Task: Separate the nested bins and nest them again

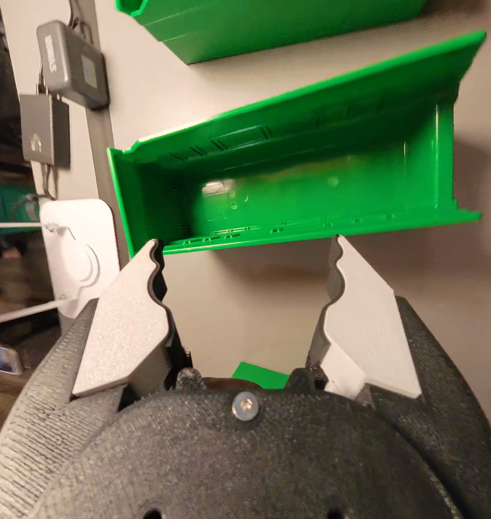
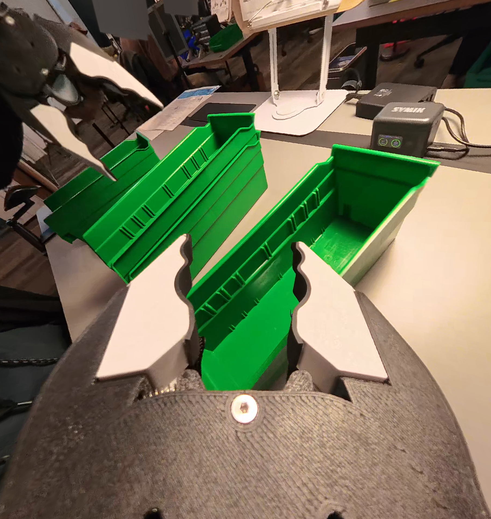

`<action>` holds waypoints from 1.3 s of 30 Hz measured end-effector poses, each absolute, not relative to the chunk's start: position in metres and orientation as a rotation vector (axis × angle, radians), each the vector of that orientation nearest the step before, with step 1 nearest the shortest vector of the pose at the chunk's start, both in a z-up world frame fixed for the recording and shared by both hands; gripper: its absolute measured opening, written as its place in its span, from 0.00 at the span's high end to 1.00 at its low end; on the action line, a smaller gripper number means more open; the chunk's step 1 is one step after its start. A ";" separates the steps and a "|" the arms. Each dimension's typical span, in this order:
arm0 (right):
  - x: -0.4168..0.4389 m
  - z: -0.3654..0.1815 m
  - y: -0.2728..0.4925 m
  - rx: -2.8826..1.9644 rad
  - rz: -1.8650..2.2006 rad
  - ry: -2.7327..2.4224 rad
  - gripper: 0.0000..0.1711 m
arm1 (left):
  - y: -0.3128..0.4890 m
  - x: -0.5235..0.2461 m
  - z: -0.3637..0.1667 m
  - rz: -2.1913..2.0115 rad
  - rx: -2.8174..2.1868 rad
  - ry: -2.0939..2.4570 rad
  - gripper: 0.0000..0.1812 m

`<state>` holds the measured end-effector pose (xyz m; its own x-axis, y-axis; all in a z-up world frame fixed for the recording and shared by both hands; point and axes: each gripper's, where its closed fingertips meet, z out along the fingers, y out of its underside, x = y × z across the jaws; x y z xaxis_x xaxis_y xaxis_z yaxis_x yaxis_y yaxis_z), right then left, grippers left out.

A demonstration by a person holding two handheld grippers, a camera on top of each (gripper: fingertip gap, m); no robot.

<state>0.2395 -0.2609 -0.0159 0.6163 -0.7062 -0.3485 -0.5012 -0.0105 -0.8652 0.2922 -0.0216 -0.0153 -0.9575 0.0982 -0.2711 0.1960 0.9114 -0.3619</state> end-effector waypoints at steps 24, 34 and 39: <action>0.218 -0.013 -0.235 -1.800 -0.316 1.011 0.58 | -0.023 0.265 -0.023 -1.281 -1.263 2.793 0.40; 0.245 -0.007 -0.129 -1.862 -0.144 1.037 0.41 | -0.024 0.307 -0.011 -1.807 -1.444 2.162 0.40; 0.267 -0.034 -0.086 -2.039 -0.098 1.118 0.32 | 0.007 0.359 -0.047 -1.959 -1.698 1.662 0.42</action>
<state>0.2671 -0.0861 -0.0341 0.6078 -0.7404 -0.2870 -0.6792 -0.2975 -0.6709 0.3591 0.0067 -0.0471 -0.3908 -0.6343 0.6671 -0.5548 -0.4160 -0.7205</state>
